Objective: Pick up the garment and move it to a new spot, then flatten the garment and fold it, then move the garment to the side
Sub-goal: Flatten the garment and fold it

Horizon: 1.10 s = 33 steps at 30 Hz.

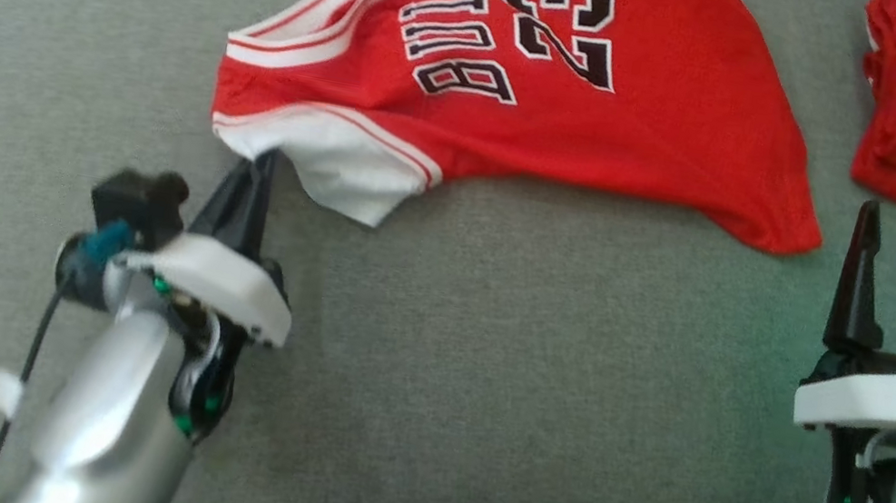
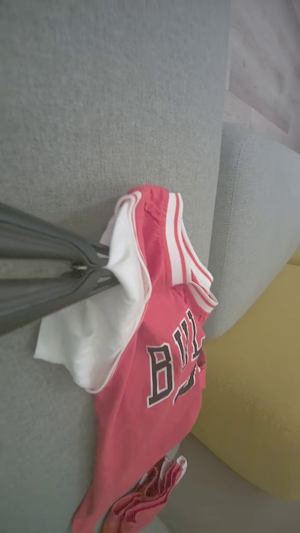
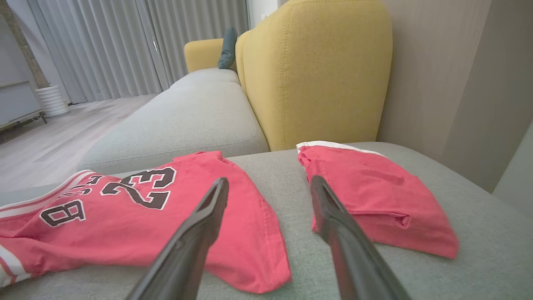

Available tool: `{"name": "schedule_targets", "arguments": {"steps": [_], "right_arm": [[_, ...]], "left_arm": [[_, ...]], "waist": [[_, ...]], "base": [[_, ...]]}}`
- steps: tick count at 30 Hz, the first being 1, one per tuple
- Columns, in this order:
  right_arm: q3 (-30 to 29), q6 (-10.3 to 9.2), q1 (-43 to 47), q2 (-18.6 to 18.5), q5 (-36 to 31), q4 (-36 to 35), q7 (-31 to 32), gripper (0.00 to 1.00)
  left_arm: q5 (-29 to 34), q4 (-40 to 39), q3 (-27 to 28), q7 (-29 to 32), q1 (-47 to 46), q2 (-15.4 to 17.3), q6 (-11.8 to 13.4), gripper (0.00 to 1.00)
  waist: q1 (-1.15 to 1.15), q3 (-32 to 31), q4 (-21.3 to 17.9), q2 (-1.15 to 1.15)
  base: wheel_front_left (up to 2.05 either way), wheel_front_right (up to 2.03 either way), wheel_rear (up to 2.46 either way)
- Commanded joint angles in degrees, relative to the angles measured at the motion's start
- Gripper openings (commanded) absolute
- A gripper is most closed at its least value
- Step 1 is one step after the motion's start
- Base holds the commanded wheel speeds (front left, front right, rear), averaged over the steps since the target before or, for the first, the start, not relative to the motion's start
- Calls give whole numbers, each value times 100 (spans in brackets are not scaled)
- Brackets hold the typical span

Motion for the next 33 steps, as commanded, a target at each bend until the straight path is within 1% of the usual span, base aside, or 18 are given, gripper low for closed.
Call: {"name": "schedule_targets", "arguments": {"steps": [1, 4, 6, 7, 9, 13, 16, 19, 22, 25, 28, 30, 33], "right_arm": [[118, 37, -27, -18, 31, -166, -47, 100], [116, 37, 36, -18, 9, -137, -20, 100], [102, 37, 77, -18, 3, -122, -2, 100], [102, 37, 77, -18, 3, -122, -2, 100], [95, 37, 122, -18, 13, -115, 15, 100], [82, 37, 193, -18, 33, -100, 29, 100], [79, 37, 223, -18, 47, -110, 31, 100], [64, 37, 225, -18, 61, -119, 30, 100], [84, 37, 178, -18, 72, -98, 32, 100], [144, 37, 107, -18, 86, -87, 32, 100], [138, 37, 44, -18, 68, -91, 33, 100], [132, 37, 10, -18, 69, -95, 29, 100], [148, 37, -46, -18, 85, -96, 9, 100]], "left_arm": [[62, -362, 181, -70, 121, 68, -47, 0], [97, -881, 100, -70, 519, 57, -107, 0], [118, -1238, 19, -48, 822, 84, -111, 0], [118, -1238, 19, -48, 822, 84, -111, 0], [128, -1668, -59, 90, 1145, 144, -96, 0], [98, -2661, -216, 657, 1893, 325, -25, 0], [-21, -3350, -257, 1155, 2471, 434, 100, 0], [-198, -3721, -227, 1586, 2855, 504, 217, 0], [-344, -3683, -150, 1779, 2872, 495, 286, 0], [-328, -3401, -58, 1761, 2601, 523, 310, 0], [-395, -3015, 79, 1715, 2230, 512, 311, 3], [-435, -2701, 186, 1684, 1971, 529, 317, 1], [-452, -2269, 301, 1566, 1606, 572, 291, 2]], "waist": [[0, -123, 137, 0], [0, -278, 304, 0], [0, -371, 414, 0], [0, -371, 414, 0], [0, -445, 509, 0], [0, -532, 642, 0], [0, -531, 678, 0], [0, -485, 692, 0], [0, -411, 662, 0], [0, -315, 591, 0], [0, -203, 513, 0], [0, -126, 455, 0], [0, -3, 374, 0]], "base": [[0, 0, 0], [0, 0, 0], [0, 0, 0], [0, 0, 0], [0, 0, 0], [0, 0, 0], [0, 0, 0], [0, 0, 0], [0, 0, 0], [0, 0, 0], [0, 0, 0], [0, 0, 0], [0, 0, 0]]}}
